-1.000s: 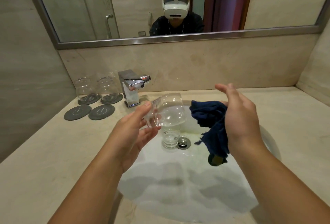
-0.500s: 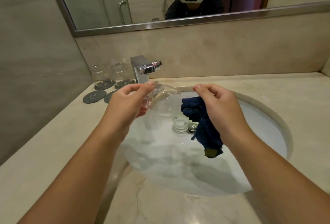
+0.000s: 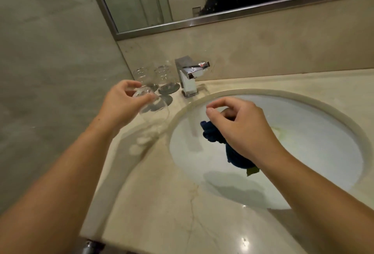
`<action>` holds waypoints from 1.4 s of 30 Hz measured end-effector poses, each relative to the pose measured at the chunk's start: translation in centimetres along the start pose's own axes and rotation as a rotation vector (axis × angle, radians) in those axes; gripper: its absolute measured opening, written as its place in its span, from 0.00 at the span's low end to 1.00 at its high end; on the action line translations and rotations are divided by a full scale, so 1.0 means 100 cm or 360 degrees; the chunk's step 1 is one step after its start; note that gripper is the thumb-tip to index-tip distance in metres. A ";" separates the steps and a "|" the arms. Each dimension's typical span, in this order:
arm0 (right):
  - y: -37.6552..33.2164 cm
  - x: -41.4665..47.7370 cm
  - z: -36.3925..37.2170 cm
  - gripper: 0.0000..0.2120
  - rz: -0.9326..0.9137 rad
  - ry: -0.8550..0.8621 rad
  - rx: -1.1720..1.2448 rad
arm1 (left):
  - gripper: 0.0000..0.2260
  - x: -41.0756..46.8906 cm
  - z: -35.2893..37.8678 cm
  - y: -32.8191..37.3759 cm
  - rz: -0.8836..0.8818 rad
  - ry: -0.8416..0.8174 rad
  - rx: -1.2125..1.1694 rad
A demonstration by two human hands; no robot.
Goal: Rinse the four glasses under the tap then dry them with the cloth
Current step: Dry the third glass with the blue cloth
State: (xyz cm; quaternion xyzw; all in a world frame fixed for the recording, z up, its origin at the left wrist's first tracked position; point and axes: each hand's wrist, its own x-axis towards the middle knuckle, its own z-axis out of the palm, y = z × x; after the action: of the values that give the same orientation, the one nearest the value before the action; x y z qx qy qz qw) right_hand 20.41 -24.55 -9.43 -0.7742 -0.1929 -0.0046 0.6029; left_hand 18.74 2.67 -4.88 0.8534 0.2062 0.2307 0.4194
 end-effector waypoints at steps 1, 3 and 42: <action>-0.005 0.001 0.005 0.04 -0.0029 -0.0050 -0.0054 | 0.23 0.004 -0.003 -0.005 0.0006 0.0022 0.0012; -0.016 0.004 0.016 0.05 -0.0113 -0.0171 -0.0230 | 0.24 0.013 -0.010 -0.012 0.0016 0.0070 0.0012; -0.004 0.044 0.073 0.10 -0.0113 -0.0278 -0.1208 | 0.18 0.157 0.006 -0.080 0.0012 0.0258 0.0328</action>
State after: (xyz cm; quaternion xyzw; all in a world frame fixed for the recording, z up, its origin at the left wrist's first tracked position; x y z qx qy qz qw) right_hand 22.71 -16.36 -10.01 -0.9324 -0.2548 -0.0306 0.2545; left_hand 30.47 15.36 -8.20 0.8713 0.2587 0.2781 0.3107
